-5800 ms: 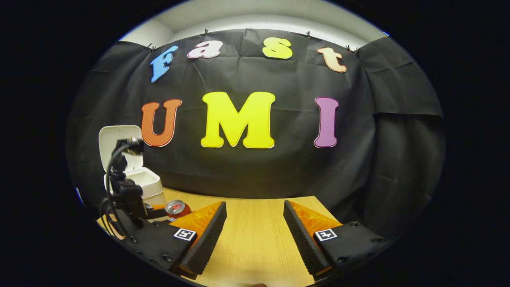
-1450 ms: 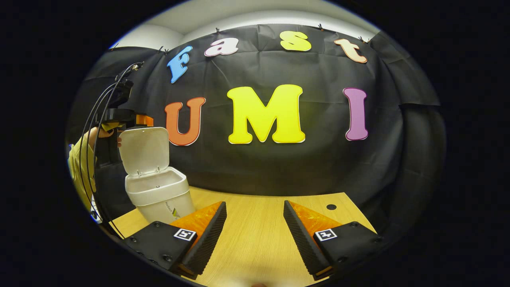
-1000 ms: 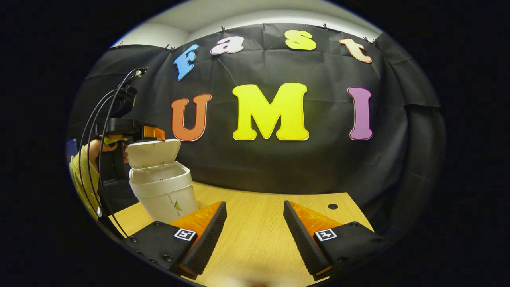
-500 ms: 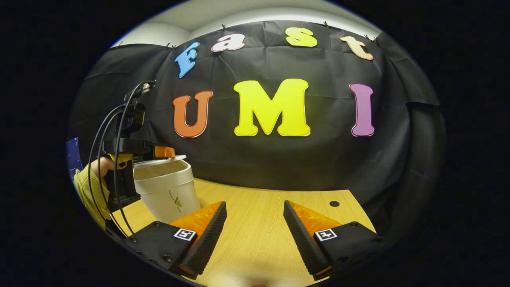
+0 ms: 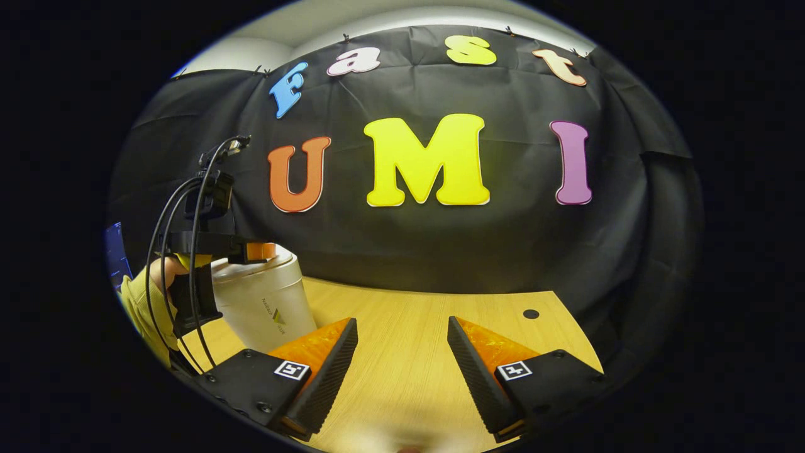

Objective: Press the lid of the desktop garbage bin to open it, pick up the crumpled paper on the desktop and throw it into the bin, then pick up the pop can on the desktop and drop it into the bin, and finally close the garbage bin lid.

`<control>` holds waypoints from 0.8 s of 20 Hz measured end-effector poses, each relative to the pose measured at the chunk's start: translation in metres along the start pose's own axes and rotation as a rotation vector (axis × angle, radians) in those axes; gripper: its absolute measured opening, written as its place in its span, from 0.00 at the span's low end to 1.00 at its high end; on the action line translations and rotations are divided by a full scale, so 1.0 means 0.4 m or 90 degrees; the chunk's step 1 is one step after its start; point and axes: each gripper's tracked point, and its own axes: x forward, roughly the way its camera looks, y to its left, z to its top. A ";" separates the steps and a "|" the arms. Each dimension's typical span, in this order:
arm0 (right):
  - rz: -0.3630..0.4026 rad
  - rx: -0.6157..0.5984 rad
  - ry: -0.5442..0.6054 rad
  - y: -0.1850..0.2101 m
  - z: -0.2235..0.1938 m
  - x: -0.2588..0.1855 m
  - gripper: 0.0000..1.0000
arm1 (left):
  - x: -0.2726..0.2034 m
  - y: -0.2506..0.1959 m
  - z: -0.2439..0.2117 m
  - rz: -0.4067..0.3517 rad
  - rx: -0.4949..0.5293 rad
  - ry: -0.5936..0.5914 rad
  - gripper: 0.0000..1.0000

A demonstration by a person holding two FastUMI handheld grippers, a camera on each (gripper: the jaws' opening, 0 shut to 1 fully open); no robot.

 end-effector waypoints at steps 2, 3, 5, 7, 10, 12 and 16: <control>0.009 0.002 0.004 0.015 -0.002 0.008 0.92 | 0.006 -0.001 -0.001 0.000 0.009 0.002 0.99; 0.013 0.002 0.004 0.020 -0.002 0.009 0.92 | 0.006 -0.002 -0.001 -0.001 0.010 -0.001 0.98; 0.019 0.003 0.002 0.029 0.003 0.011 0.92 | 0.009 0.000 -0.006 0.000 0.009 -0.004 0.99; 0.022 0.002 -0.001 0.032 0.005 0.010 0.92 | 0.009 0.000 -0.008 0.007 0.026 -0.003 0.99; 0.019 0.003 -0.004 0.021 0.009 0.007 0.92 | 0.011 0.006 -0.014 0.009 0.031 -0.007 0.99; 0.016 0.007 -0.005 0.011 0.010 0.006 0.92 | 0.012 0.003 -0.012 0.007 0.033 -0.014 1.00; 0.017 0.002 -0.009 0.009 0.015 0.001 0.92 | 0.014 0.003 -0.011 0.004 0.017 -0.024 1.00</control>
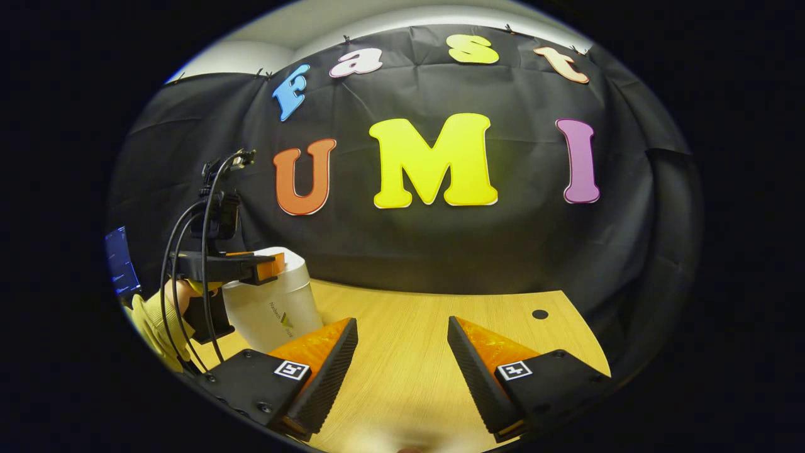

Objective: Press the lid of the desktop garbage bin to open it, pick up the crumpled paper on the desktop and throw it into the bin, then pick up the pop can on the desktop and drop it into the bin, and finally close the garbage bin lid.

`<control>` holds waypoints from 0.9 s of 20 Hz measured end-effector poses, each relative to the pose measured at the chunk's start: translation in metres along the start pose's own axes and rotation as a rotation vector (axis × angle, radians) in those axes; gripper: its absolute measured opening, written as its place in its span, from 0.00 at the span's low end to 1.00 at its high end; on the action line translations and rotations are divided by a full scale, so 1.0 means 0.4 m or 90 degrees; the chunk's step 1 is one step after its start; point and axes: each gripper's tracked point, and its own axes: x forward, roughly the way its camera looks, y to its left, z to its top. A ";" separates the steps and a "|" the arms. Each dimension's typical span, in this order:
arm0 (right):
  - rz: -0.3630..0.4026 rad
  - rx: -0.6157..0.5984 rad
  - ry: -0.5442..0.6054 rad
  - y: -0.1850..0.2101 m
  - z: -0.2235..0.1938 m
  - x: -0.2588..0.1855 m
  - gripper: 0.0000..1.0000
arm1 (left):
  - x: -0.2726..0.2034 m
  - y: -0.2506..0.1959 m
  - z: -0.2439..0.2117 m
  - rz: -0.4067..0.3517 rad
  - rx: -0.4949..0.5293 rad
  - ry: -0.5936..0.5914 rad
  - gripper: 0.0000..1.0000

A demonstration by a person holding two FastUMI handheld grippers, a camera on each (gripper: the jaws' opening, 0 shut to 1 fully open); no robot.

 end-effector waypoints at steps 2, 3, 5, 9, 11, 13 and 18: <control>0.008 -0.002 -0.004 0.009 0.006 -0.006 0.92 | -0.001 0.005 0.002 0.005 0.007 0.000 1.00; 0.008 -0.004 -0.011 0.009 0.012 -0.008 0.92 | -0.002 0.004 0.002 0.008 0.005 -0.008 1.00; 0.012 -0.006 -0.013 0.009 0.015 -0.009 0.92 | -0.007 0.002 0.014 0.012 0.000 -0.024 0.99; 0.015 -0.012 -0.012 0.007 0.014 -0.011 0.92 | -0.069 -0.043 0.017 -0.032 -0.044 -0.050 1.00; 0.018 -0.023 -0.016 0.007 0.015 -0.015 0.92 | -0.100 -0.055 0.015 -0.034 -0.037 -0.057 1.00; 0.019 -0.042 -0.025 0.005 0.016 -0.027 0.92 | -0.142 -0.069 0.022 -0.042 -0.042 -0.077 1.00; 0.032 -0.102 -0.059 0.013 0.018 -0.053 0.92 | -0.265 -0.119 0.012 -0.046 -0.030 -0.127 1.00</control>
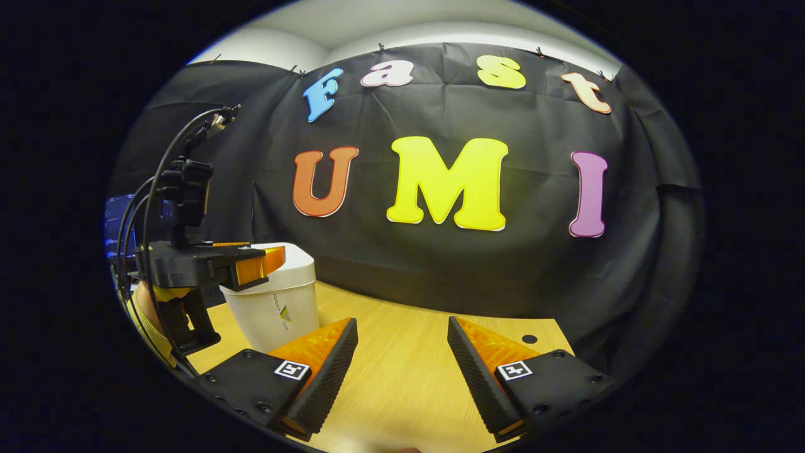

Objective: Press the lid of the desktop garbage bin to open it, pick up the crumpled paper on the desktop and throw it into the bin, then pick up the pop can on the desktop and drop it into the bin, and finally close the garbage bin lid.

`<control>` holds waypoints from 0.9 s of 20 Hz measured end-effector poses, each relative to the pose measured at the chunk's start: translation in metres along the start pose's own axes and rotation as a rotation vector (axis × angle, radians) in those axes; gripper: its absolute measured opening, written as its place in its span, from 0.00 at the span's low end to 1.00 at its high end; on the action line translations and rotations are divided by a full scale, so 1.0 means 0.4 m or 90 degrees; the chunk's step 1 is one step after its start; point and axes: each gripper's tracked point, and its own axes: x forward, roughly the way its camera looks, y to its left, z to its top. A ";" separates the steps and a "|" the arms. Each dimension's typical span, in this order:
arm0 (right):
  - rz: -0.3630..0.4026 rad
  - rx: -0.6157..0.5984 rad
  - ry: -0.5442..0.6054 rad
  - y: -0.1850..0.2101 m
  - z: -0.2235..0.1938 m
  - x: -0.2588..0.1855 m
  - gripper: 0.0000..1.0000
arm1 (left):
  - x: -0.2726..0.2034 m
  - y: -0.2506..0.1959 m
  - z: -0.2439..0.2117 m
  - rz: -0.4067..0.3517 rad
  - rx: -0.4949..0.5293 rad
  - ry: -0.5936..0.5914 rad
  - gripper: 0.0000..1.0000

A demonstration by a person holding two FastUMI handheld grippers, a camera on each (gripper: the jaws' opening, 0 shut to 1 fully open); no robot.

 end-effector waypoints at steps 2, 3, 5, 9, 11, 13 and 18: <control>0.007 -0.006 -0.005 0.005 -0.002 -0.011 0.92 | -0.045 -0.020 0.000 -0.006 0.010 -0.012 1.00; 0.008 -0.005 -0.005 0.007 -0.003 -0.019 0.92 | -0.061 -0.032 0.004 -0.013 0.008 -0.020 0.99; 0.008 -0.005 -0.013 0.012 0.005 -0.034 0.92 | -0.078 -0.049 0.007 -0.027 -0.007 -0.028 0.99; -0.004 -0.007 -0.031 0.015 0.037 -0.038 0.92 | -0.109 -0.056 0.038 -0.039 -0.030 -0.049 0.99; 0.000 -0.006 -0.036 0.029 0.048 -0.035 0.92 | -0.117 -0.056 0.045 -0.043 -0.029 -0.057 0.99; -0.005 -0.005 -0.042 0.034 0.055 -0.034 0.92 | -0.122 -0.042 0.039 -0.035 -0.020 -0.052 0.99; -0.008 -0.003 -0.044 0.057 0.053 -0.041 0.92 | -0.137 -0.032 0.046 -0.040 -0.032 -0.071 0.99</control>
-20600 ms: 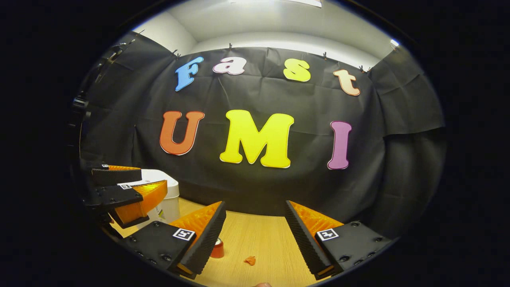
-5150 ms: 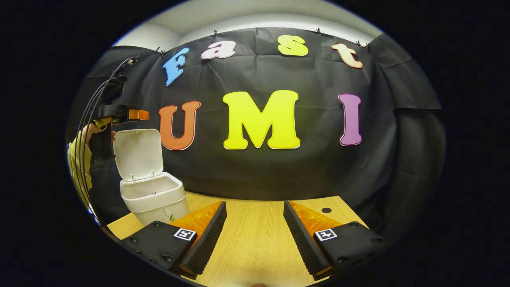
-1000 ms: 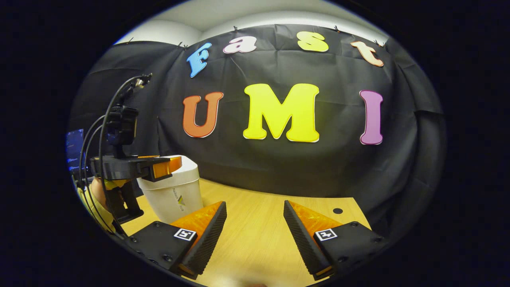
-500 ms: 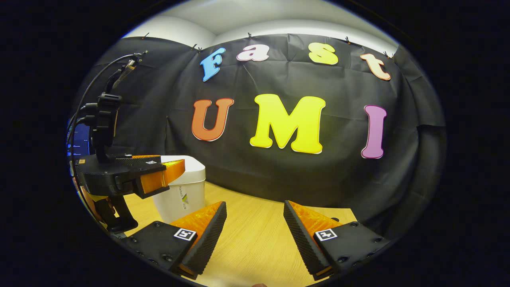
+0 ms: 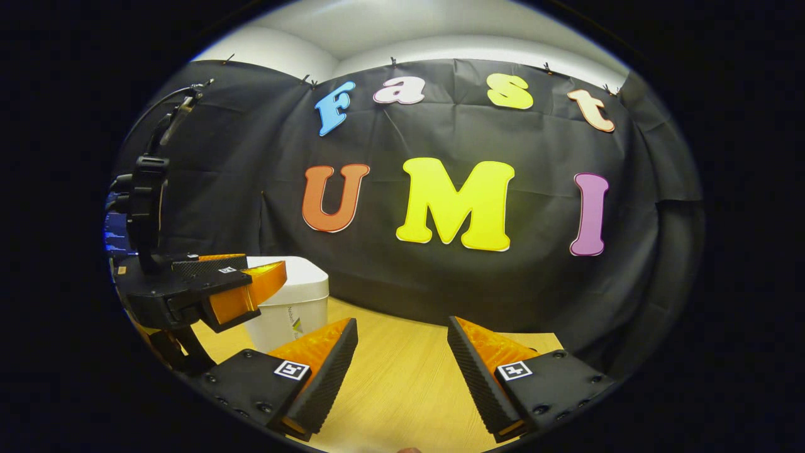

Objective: Press the lid of the desktop garbage bin to open it, pick up the crumpled paper on the desktop and throw it into the bin, then pick up the pop can on the desktop and drop it into the bin, and finally close the garbage bin lid.

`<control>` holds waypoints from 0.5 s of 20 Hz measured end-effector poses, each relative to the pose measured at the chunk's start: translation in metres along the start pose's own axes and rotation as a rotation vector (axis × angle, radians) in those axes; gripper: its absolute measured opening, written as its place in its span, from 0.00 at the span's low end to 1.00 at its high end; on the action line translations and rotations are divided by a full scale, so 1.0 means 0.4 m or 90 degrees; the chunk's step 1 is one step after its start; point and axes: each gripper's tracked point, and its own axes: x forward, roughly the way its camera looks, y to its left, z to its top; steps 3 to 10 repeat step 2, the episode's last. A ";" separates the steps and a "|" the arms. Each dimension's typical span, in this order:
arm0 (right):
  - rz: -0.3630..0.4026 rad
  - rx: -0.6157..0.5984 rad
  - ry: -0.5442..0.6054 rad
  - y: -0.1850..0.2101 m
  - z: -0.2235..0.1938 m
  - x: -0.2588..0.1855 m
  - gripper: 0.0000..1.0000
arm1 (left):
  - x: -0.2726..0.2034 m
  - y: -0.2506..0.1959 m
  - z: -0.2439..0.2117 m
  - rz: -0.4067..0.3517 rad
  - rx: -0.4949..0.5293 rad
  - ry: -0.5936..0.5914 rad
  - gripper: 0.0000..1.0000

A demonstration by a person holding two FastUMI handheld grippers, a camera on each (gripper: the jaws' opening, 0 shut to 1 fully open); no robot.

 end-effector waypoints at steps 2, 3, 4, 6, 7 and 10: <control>-0.003 0.002 0.000 0.002 0.001 -0.002 0.92 | -0.001 -0.003 0.002 -0.002 0.007 -0.002 0.99; -0.003 0.002 0.000 0.002 0.001 -0.002 0.92 | -0.001 -0.003 0.002 -0.002 0.007 -0.002 0.99; -0.003 0.002 0.000 0.002 0.001 -0.002 0.92 | -0.001 -0.003 0.002 -0.002 0.007 -0.002 0.99; -0.003 0.002 0.000 0.002 0.001 -0.002 0.92 | -0.001 -0.003 0.002 -0.002 0.007 -0.002 0.99; -0.003 0.002 0.000 0.002 0.001 -0.002 0.92 | -0.001 -0.003 0.002 -0.002 0.007 -0.002 0.99; -0.003 0.002 0.000 0.002 0.001 -0.002 0.92 | -0.001 -0.003 0.002 -0.002 0.007 -0.002 0.99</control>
